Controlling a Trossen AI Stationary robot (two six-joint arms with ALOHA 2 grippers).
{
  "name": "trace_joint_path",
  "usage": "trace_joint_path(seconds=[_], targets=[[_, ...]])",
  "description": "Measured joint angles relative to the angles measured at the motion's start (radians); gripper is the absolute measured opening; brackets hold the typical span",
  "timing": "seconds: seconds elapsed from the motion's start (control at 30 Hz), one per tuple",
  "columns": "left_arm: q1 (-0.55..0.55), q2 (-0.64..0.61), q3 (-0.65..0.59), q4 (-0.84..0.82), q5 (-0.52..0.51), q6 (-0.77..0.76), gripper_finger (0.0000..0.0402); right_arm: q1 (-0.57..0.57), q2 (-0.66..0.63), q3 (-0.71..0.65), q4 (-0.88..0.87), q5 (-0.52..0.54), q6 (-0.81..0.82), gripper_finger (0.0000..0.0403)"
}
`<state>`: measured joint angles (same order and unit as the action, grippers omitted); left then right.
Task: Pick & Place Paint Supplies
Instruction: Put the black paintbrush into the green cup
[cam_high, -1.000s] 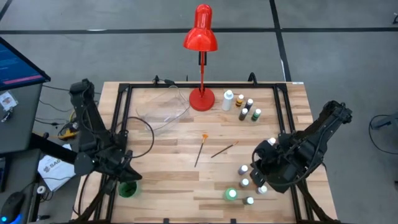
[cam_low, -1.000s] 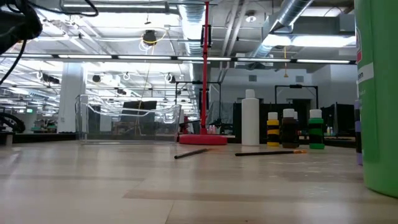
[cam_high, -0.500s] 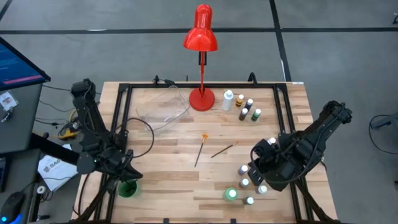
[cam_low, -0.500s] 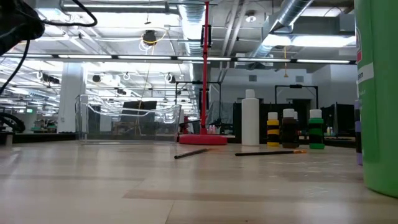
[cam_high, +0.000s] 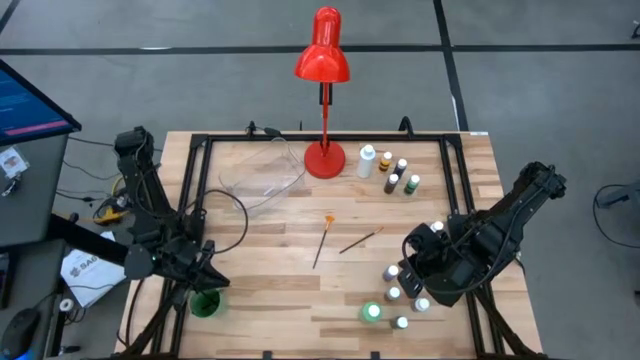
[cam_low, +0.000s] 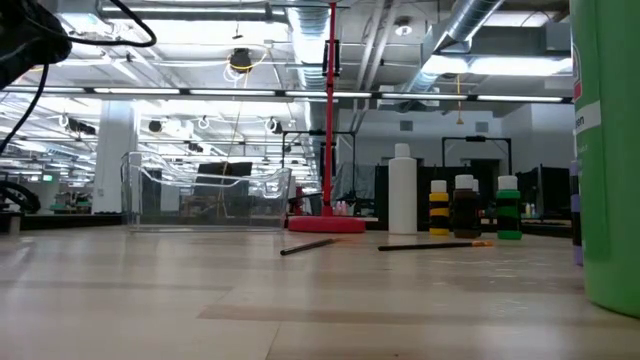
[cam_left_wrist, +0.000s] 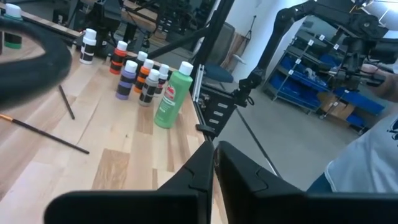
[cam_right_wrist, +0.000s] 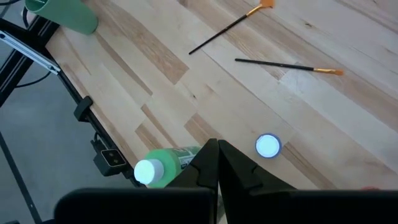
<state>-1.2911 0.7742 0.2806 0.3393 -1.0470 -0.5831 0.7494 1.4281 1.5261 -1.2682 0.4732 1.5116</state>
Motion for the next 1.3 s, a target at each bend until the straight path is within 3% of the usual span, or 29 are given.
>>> trace_joint_path(seconds=[0.3, 0.47, 0.73, 1.03, 1.1, 1.3], targets=[[0.000, 0.000, 0.000, 0.023, 0.000, -0.007, 0.0068, 0.000, 0.000, 0.000, -0.001, 0.000, -0.003, 0.0000], [0.039, 0.000, 0.011, 0.193, -0.027, 0.055, 0.0080, 0.001, 0.000, 0.000, -0.003, 0.000, -0.003, 0.0000], [0.303, 0.087, 0.248, 0.228, -0.046, 0.336, 0.0088, 0.001, 0.000, 0.000, -0.003, 0.000, -0.002, 0.0000], [0.635, 0.373, 0.527, 0.218, -0.036, 0.369, 0.0101, 0.020, -0.001, 0.000, 0.002, 0.004, -0.001, 0.0000], [0.690, 0.428, 0.556, 0.218, 0.000, 0.369, 0.0111, 0.029, -0.001, 0.000, 0.010, 0.003, 0.000, 0.0000], [0.861, 0.587, 0.621, 0.213, 0.324, 0.293, 0.0157, 0.057, -0.001, 0.000, 0.054, 0.004, 0.000, 0.0000]])
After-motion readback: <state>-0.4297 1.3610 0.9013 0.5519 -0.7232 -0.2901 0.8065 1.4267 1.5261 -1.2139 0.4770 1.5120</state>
